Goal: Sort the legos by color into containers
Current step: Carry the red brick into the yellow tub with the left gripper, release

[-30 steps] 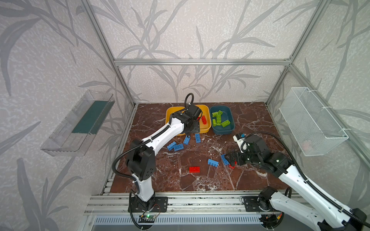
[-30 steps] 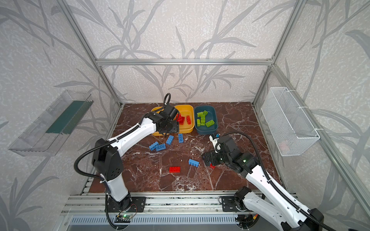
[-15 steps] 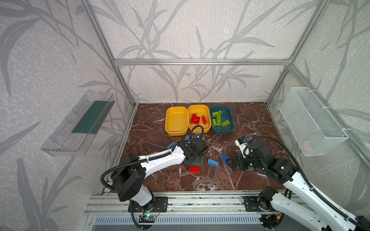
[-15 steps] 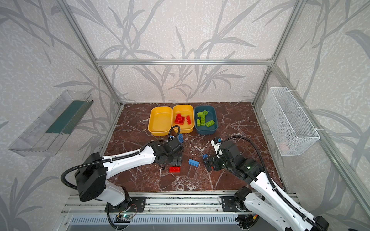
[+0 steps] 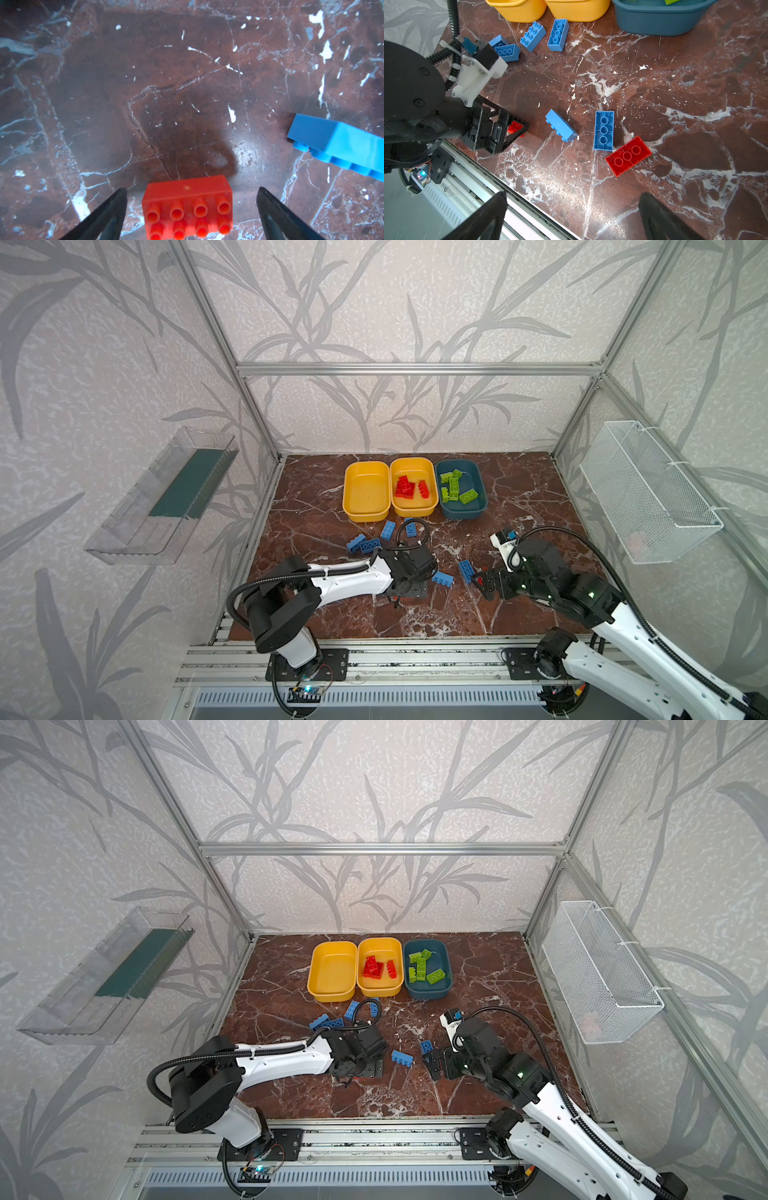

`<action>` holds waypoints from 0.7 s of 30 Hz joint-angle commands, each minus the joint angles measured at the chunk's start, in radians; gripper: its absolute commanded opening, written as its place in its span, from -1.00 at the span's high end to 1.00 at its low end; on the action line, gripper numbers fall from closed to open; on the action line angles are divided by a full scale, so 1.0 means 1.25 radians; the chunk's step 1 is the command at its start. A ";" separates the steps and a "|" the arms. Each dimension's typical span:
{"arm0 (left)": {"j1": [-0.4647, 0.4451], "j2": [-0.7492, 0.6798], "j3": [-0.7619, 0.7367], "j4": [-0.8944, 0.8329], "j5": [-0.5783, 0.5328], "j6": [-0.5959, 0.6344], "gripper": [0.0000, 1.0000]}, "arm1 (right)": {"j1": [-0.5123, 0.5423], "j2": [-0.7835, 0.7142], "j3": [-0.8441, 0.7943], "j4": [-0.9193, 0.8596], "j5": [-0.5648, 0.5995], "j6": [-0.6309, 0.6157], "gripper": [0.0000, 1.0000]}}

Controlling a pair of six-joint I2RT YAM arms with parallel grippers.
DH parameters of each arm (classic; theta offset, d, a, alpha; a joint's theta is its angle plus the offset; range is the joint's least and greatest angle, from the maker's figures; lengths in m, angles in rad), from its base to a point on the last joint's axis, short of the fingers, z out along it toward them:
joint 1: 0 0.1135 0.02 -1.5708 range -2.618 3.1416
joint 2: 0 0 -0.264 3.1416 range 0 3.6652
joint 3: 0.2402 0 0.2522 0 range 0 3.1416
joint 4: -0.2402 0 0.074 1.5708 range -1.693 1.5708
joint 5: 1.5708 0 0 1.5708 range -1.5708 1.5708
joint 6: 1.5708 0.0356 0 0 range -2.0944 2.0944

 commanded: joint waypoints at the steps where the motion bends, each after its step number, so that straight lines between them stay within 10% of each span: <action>1: -0.013 0.007 -0.021 0.001 -0.016 -0.040 -0.80 | 0.004 -0.006 -0.007 -0.014 0.014 0.004 -0.98; 11: -0.030 0.021 -0.041 -0.016 -0.018 -0.072 -0.56 | 0.005 -0.009 -0.034 0.012 0.018 0.014 -0.98; 18: -0.030 0.039 -0.008 -0.046 -0.025 -0.063 0.35 | 0.004 -0.014 -0.027 0.007 0.027 0.009 -0.98; 21: -0.030 0.040 0.038 -0.099 -0.054 -0.038 0.39 | 0.004 -0.014 -0.021 0.007 0.032 0.008 -0.98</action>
